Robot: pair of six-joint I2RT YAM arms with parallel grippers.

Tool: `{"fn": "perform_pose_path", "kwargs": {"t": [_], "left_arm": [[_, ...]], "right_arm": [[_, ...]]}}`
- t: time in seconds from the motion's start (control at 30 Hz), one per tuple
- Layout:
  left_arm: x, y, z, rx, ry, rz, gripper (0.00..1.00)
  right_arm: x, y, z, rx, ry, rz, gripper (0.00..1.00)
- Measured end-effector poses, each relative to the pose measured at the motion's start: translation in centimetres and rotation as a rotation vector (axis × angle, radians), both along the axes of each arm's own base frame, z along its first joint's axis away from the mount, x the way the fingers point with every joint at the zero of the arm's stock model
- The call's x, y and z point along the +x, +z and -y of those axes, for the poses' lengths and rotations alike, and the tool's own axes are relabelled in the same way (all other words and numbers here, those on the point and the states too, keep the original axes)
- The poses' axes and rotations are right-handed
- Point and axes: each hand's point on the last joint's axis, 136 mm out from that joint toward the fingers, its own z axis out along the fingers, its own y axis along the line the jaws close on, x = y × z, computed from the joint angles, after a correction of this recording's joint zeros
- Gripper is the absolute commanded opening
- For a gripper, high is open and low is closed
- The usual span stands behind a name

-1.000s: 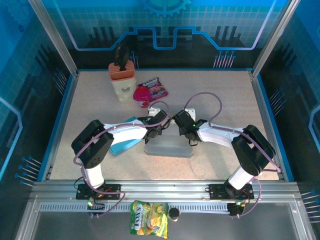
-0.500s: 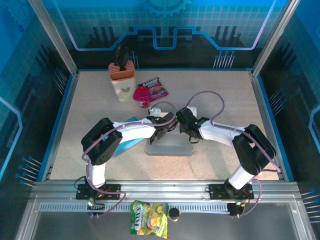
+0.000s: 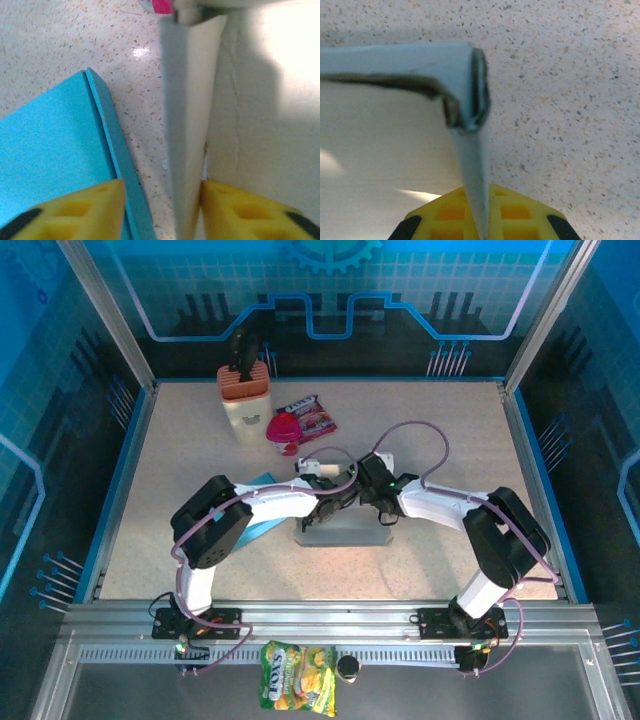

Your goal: Fold the paper box

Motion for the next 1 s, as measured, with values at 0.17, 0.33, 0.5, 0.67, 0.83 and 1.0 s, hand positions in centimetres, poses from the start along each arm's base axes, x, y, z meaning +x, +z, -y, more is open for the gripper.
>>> {"fn": "perform_pose_path", "kwargs": {"t": [0.17,0.33,0.5,0.67,0.83,1.0], "left_arm": [[-1.3,2.4,0.1,-0.122,-0.060,0.023,0.65],[-1.7,6.1,1.6,-0.299,-0.133,0.092,0.71],[-2.1,9.2,2.3,-0.418,-0.182,0.149,0.70],[-3.1,13.7,1.6,-0.518,-0.201,0.229,0.69],[-5.3,17.1,0.3,-0.622,-0.206,0.271,0.66],[-8.8,14.7,1.6,-0.665,-0.242,0.188,0.62]], "right_arm": [[-0.4,0.0,0.1,-0.041,-0.012,0.009,0.00],[-0.4,-0.1,0.5,-0.056,-0.054,-0.004,0.00],[-0.5,-0.2,0.9,-0.079,-0.115,-0.046,0.00],[-0.9,-0.5,2.3,-0.116,-0.223,-0.126,0.00],[-1.2,-1.3,5.9,-0.066,-0.383,-0.234,0.00],[-2.6,-2.0,10.5,0.029,-0.633,-0.387,0.00]]}}
